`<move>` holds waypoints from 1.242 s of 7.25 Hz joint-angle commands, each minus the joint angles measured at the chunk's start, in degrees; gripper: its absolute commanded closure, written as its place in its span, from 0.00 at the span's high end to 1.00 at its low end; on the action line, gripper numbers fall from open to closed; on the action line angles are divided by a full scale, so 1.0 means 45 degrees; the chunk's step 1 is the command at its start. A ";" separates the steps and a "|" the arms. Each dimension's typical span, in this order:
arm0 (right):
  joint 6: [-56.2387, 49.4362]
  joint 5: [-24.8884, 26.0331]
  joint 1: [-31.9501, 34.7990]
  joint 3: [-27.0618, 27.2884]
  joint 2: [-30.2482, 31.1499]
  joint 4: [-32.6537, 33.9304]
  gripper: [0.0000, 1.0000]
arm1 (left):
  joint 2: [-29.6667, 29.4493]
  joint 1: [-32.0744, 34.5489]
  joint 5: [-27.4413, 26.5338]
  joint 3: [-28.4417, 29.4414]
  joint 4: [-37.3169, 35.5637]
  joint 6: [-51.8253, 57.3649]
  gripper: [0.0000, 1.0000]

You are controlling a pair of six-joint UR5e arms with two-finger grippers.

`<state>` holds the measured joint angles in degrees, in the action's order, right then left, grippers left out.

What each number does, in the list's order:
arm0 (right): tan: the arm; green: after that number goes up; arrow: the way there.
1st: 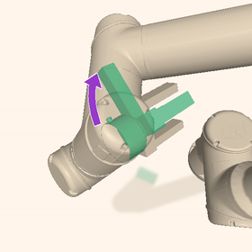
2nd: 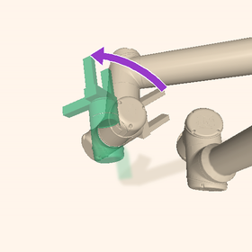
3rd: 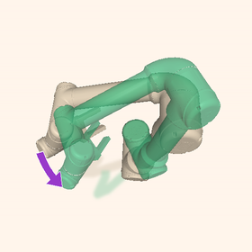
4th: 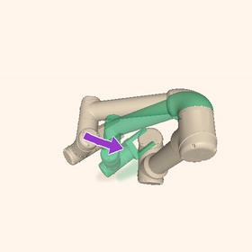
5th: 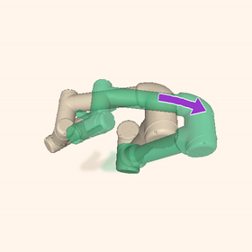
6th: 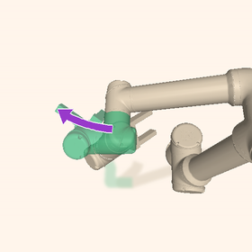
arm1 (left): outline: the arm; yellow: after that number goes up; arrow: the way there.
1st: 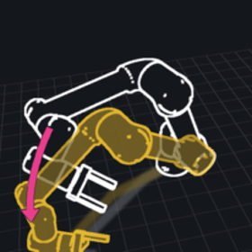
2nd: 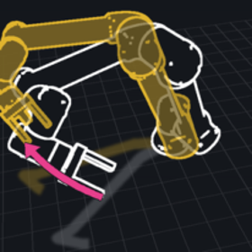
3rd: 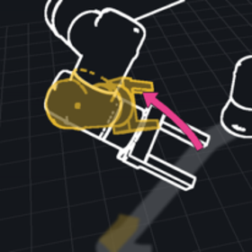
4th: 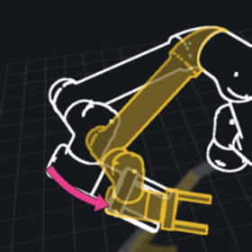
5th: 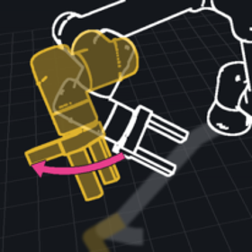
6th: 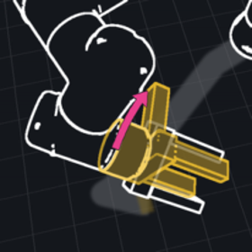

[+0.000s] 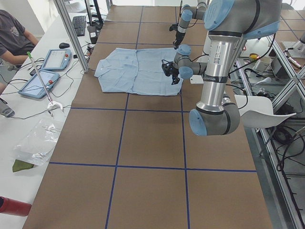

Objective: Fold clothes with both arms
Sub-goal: 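Move both grippers to the shirt hem nearest the robot, then grasp the hem corners with both grippers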

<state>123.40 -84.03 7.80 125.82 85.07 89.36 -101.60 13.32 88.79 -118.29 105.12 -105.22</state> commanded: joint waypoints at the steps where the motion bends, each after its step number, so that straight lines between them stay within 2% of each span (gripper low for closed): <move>1: 0.0000 0.0002 0.0024 -0.0010 0.0002 0.0006 0.00 | 0.0682 -0.0538 -0.0298 0.0037 -0.0098 0.0022 0.78; 3: 0.0000 0.0002 0.0063 -0.0011 0.0021 0.0006 0.00 | 0.0664 -0.0714 -0.0260 0.0329 -0.0098 -0.0134 0.72; 7: 0.0000 0.0002 0.0083 -0.0011 0.0002 0.0006 0.00 | 0.0683 -0.0754 -0.0279 0.0467 -0.0118 -0.0193 0.43; 9: 0.0000 0.0002 0.0122 -0.0011 -0.0018 0.0006 0.00 | 0.1033 -0.0949 -0.0298 0.0331 -0.0313 -0.0251 0.00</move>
<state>123.40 -84.02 8.28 125.77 85.07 89.38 -97.67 9.43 87.48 -116.39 104.09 -106.21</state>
